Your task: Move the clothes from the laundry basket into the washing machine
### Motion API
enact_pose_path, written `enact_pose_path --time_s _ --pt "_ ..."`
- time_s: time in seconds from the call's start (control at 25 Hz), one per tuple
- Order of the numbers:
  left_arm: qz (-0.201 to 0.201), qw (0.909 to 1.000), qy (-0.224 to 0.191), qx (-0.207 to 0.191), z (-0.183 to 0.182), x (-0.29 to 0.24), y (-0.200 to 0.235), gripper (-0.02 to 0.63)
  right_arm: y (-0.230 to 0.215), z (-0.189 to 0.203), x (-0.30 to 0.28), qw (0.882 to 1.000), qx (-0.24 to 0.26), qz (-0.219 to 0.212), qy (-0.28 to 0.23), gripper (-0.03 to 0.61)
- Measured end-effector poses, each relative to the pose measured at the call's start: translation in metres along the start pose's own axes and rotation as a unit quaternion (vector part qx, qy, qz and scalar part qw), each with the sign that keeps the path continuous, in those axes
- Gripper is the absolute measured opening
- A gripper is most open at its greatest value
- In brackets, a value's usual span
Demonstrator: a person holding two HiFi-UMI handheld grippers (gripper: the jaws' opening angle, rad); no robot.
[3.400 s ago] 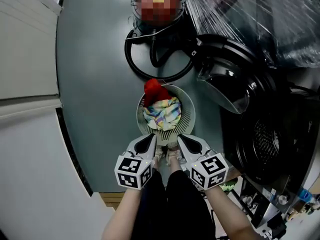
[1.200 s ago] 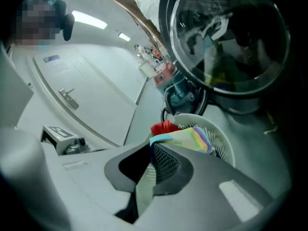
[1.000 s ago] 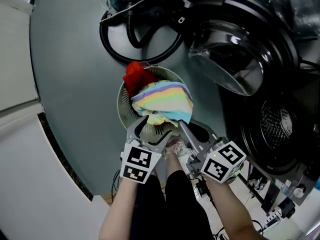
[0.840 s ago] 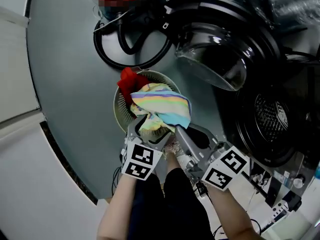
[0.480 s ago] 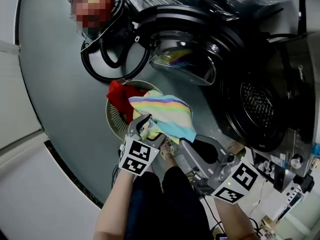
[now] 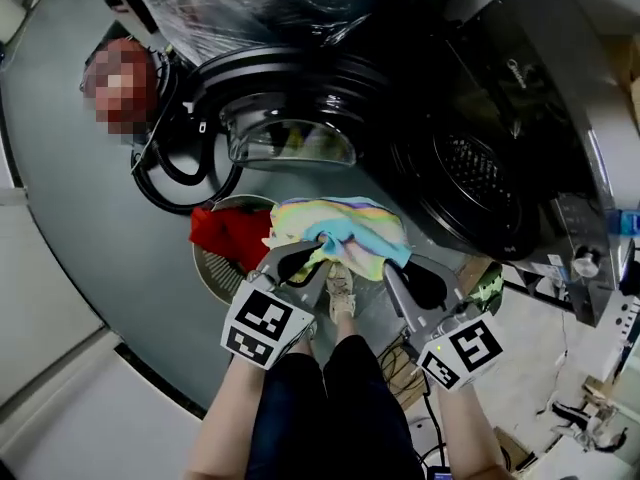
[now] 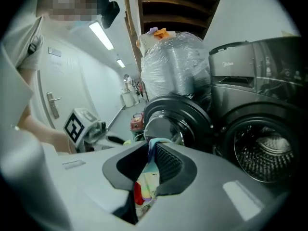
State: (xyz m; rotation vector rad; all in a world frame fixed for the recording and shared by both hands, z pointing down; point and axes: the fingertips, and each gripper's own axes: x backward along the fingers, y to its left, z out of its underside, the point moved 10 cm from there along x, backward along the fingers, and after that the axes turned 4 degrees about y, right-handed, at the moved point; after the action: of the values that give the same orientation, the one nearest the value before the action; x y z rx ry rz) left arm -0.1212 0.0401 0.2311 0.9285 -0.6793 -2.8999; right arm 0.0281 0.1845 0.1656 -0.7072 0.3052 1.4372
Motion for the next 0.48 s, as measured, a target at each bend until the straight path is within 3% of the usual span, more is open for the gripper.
enact_pose_path --time_s 0.2,0.36,0.48 --pt "0.054 0.9983 -0.015 -0.018 -0.041 -0.025 -0.014 0.031 -0.019 0.023 0.004 0.999 -0.011 -0.019 -0.026 0.133" --pt "0.094 0.9949 -0.031 -0.020 -0.067 -0.051 -0.033 0.031 -0.034 0.042 0.000 1.000 0.013 -0.027 -0.005 0.343" --pt "0.127 0.9910 -0.038 -0.021 -0.083 -0.070 -0.047 0.031 -0.049 0.056 -0.007 1.000 0.020 -0.006 0.005 0.358"
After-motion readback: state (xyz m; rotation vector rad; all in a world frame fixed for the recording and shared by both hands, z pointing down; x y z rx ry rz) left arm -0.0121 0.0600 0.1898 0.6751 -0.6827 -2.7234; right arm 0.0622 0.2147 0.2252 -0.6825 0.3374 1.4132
